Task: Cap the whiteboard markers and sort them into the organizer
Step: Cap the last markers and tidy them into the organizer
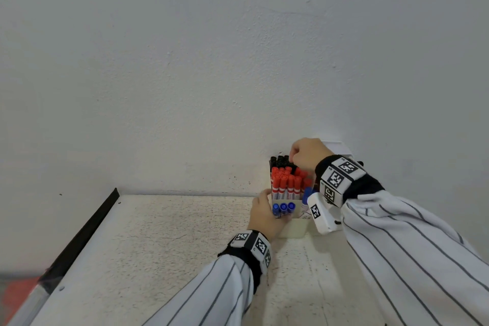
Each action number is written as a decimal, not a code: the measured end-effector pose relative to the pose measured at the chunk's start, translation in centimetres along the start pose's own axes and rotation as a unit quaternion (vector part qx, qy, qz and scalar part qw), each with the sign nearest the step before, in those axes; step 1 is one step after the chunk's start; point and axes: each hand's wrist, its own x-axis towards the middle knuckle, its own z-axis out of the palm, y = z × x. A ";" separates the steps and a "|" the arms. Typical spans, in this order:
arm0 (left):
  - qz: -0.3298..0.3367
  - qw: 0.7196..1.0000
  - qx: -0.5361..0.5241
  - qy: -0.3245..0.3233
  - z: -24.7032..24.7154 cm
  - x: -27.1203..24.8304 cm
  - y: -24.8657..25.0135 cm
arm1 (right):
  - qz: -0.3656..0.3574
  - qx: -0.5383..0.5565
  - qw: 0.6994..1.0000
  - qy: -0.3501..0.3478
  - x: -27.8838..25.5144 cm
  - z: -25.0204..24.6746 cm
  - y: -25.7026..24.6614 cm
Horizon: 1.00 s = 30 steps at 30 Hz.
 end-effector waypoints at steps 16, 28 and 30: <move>0.040 0.999 0.003 0.026 0.2 -1.0 1.3 | 0.050 -0.071 0.991 -0.101 -4.3 4.5 5.1; 0.048 0.996 -0.066 0.023 0.2 -0.8 1.0 | 0.000 -0.018 0.999 -0.035 -4.4 6.9 5.8; 0.038 0.995 -0.079 0.038 0.3 -0.7 1.0 | -0.024 0.033 0.999 0.010 -4.3 6.8 5.6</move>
